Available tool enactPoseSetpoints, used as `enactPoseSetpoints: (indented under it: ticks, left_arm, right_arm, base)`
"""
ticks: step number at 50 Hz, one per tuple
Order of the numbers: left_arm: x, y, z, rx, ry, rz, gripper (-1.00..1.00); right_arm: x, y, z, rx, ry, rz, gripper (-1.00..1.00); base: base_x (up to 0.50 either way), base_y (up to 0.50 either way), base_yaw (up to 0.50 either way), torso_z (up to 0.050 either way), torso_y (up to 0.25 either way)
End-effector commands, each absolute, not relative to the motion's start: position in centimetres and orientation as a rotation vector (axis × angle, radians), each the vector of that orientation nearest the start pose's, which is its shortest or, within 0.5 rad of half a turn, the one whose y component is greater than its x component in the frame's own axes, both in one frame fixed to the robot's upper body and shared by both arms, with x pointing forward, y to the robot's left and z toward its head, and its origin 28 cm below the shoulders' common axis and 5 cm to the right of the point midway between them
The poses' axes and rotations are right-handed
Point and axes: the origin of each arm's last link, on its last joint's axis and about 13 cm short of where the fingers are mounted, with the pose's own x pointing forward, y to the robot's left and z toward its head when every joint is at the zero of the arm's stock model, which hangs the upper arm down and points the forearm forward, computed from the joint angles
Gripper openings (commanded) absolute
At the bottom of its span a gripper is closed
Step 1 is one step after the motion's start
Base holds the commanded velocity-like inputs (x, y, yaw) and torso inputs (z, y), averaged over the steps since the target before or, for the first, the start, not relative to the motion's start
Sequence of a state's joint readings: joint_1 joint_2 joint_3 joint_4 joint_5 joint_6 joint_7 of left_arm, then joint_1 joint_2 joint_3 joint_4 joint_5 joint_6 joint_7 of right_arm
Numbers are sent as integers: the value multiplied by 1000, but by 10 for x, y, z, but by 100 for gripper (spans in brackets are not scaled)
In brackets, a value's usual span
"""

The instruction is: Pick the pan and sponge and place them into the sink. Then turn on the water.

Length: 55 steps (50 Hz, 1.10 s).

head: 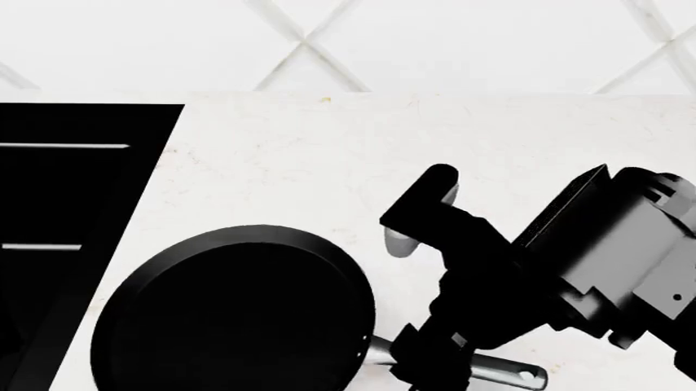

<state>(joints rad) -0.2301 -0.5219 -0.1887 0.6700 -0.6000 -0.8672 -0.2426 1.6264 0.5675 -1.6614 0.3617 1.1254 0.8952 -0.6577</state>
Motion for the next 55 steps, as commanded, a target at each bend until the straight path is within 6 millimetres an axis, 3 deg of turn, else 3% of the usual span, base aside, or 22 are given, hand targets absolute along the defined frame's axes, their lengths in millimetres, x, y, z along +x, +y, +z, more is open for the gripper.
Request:
enactPoseSetpoints:
  ticks: [1,11,20,26,37,46,55]
  left_arm:
    - [210,291,170,89,-40,72,100]
    - [209,295,171,87,-43,73,100]
    - [210,293,173,90,-49,94,100]
    - [210,296,174,88,-48,95,100]
    - [211,290,173,90,-42,88,100]
    - [211,292,172,92,-42,83,100]
    - [211,292,173,89,-45,77,100]
  right_arm:
    - [348,-146,258,-421,733,921,-100]
    - [331,-149,272,-302,541,869,-100]
    - [321,-154,271,-301,418,841,-100]
    - [303,-156,267,-365,376,761,-100]
    - [264,-166,250,-258,359,603,-100]
    - [232,-181,263,-217,358,505,-100]
    - [194,-195,259,-183,307,358,-100]
  base:
    - [0,0,0,0,0]
    - [0,0,0,0,0]
    - [0,0,0,0,1]
    - [0,0,0,0,2]
    - [0,0,0,1,2]
    - [0,0,0,0,3]
    - [0,0,0,1,2]
